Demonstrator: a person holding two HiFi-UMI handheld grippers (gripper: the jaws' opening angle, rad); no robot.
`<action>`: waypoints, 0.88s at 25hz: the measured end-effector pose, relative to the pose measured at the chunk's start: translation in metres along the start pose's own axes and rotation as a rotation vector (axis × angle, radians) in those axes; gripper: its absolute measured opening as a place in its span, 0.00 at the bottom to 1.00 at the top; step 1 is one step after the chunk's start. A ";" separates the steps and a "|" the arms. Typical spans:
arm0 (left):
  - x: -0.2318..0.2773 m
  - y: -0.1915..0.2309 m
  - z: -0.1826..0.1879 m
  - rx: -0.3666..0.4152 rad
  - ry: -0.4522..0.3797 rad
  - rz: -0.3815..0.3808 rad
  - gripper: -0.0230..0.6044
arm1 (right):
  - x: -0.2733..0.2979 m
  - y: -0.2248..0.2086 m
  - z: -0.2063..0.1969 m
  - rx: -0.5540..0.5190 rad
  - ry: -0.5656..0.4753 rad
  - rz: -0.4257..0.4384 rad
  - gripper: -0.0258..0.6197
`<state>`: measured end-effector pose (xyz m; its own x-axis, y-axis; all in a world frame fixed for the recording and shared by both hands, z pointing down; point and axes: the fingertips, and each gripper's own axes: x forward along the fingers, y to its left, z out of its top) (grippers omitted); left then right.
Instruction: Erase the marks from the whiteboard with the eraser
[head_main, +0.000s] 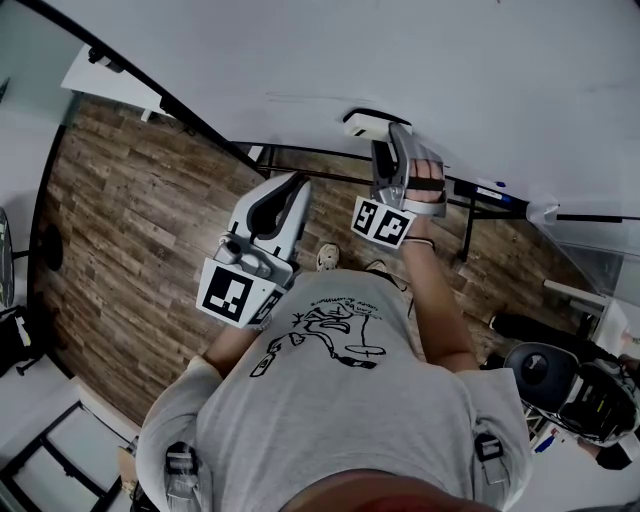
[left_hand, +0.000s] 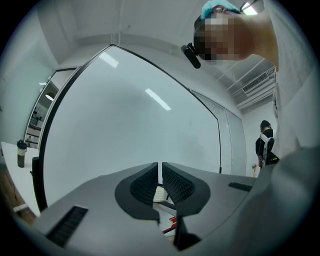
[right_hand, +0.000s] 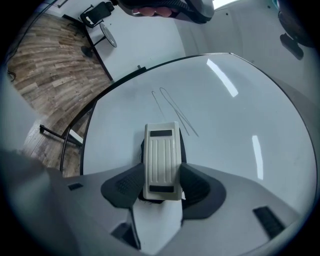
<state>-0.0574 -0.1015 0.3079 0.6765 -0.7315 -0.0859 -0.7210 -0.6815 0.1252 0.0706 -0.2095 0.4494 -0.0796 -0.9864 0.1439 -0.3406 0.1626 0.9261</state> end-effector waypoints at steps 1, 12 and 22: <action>0.000 0.000 0.000 0.000 0.000 0.000 0.10 | 0.001 0.006 0.000 -0.008 0.007 0.027 0.40; -0.017 0.008 0.001 0.001 0.000 0.039 0.10 | -0.016 0.034 0.016 0.022 -0.002 0.164 0.40; -0.015 0.011 0.002 0.001 -0.015 0.036 0.10 | -0.032 -0.046 0.048 0.116 -0.073 0.034 0.40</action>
<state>-0.0756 -0.0976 0.3089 0.6474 -0.7561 -0.0959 -0.7454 -0.6544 0.1273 0.0439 -0.1841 0.3852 -0.1594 -0.9765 0.1449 -0.4422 0.2018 0.8739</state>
